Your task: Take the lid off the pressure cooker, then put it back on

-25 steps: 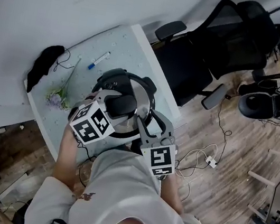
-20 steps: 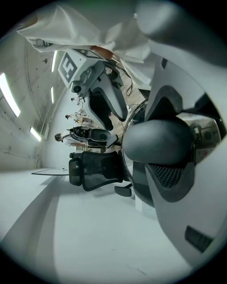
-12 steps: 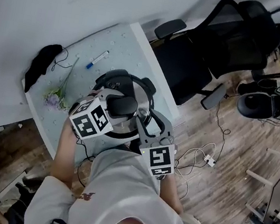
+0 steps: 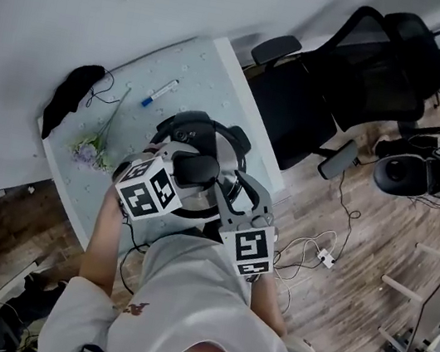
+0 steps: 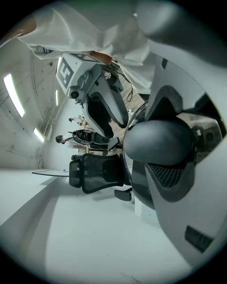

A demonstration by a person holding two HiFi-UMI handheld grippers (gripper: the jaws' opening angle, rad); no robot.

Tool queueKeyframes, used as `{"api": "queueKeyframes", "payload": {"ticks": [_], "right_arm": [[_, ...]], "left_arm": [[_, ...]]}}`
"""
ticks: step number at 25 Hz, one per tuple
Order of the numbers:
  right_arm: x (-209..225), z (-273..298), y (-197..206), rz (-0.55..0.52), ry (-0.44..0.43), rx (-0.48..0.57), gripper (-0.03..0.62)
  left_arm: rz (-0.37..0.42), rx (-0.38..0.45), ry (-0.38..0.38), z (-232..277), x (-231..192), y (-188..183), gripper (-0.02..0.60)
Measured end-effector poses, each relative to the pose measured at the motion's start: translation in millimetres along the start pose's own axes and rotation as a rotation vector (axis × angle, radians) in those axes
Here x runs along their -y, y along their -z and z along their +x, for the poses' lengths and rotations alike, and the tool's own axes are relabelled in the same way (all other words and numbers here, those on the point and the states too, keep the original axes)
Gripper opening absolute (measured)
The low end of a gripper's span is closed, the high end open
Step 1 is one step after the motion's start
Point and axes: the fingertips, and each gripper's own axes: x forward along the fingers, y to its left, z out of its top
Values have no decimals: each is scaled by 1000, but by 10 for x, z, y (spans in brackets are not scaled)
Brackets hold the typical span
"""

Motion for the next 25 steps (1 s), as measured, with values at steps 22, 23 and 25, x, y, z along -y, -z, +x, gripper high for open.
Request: {"api": "queueKeyframes", "payload": {"ticks": [22, 23, 25], "right_arm": [[20, 33, 10, -25, -51, 31, 158], [28, 38, 14, -27, -53, 30, 158], [47, 40, 20, -28, -55, 29, 158]], "left_arm": [[-260, 24, -239, 10, -74, 28, 276], [-268, 25, -247, 11, -79, 30, 276], [-284, 28, -264, 8, -86, 29, 278]]}}
